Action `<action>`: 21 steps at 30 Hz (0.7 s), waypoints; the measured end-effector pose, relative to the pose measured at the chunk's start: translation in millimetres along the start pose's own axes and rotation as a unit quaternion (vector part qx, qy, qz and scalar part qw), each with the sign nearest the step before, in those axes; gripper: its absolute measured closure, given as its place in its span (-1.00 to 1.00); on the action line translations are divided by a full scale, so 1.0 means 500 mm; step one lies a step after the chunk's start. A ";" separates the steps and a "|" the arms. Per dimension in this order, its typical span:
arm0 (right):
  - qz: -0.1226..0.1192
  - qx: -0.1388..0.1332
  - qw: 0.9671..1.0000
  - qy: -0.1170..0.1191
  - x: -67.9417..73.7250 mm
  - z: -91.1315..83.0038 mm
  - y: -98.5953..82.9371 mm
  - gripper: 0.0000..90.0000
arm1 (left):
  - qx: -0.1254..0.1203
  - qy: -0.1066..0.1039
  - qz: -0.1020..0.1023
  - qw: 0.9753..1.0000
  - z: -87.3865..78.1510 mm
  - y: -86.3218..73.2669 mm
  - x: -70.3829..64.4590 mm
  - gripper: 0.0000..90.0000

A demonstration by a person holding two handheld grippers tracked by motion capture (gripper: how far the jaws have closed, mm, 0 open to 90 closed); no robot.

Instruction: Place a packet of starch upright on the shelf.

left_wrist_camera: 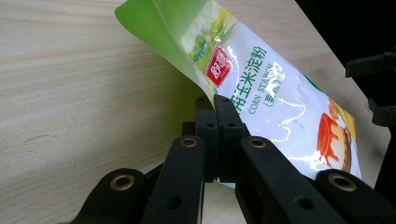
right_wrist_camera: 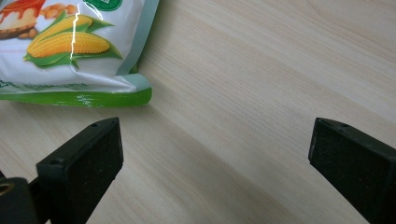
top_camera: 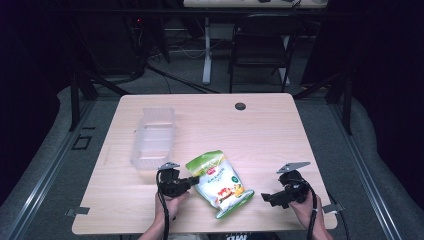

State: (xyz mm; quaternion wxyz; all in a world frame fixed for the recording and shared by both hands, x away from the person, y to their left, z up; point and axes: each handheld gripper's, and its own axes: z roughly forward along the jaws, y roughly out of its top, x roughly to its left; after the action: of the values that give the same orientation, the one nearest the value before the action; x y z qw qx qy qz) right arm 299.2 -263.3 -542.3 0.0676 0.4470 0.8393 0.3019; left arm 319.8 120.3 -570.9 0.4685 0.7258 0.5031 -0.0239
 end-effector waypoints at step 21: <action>-0.001 0.001 1.000 0.004 0.000 0.000 0.000 -0.95 | 0.025 0.016 0.021 0.999 -0.065 0.004 0.019 1.00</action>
State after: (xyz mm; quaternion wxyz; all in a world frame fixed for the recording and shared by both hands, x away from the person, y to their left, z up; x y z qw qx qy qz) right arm 299.1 -263.3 -542.3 0.0644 0.4452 0.8403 0.3026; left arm 311.8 149.7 -555.9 0.4425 0.7482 0.4941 -0.0152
